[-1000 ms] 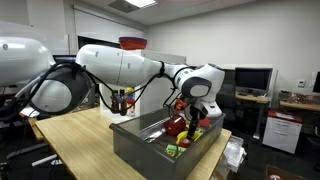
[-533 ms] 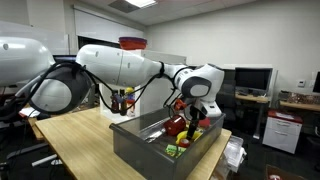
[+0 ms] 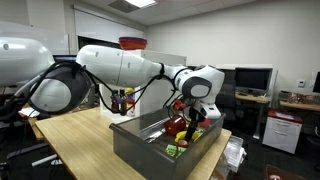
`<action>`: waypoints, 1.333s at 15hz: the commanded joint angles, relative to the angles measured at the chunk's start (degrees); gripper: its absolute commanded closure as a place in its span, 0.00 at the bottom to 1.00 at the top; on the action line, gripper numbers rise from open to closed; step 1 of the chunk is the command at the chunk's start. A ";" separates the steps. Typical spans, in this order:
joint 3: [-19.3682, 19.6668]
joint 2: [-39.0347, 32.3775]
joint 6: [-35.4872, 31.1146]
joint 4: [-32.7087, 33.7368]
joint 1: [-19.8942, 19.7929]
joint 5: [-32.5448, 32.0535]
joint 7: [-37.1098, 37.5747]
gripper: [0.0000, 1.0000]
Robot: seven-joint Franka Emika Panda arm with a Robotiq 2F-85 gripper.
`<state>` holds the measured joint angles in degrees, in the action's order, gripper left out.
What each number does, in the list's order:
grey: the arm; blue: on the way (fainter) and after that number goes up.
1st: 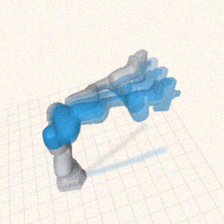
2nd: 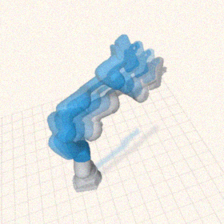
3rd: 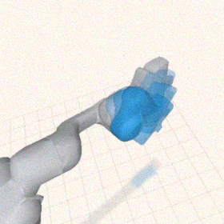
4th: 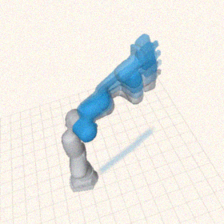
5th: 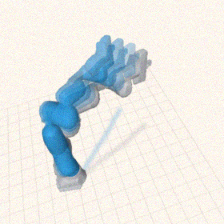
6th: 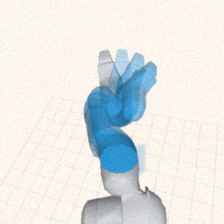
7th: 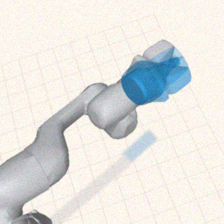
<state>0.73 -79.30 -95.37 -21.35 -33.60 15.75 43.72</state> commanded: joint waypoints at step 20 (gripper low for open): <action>0.58 2.31 1.79 -1.44 0.02 -2.62 -4.44 0.88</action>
<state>1.53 -79.10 -94.23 -21.18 -33.55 14.73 41.78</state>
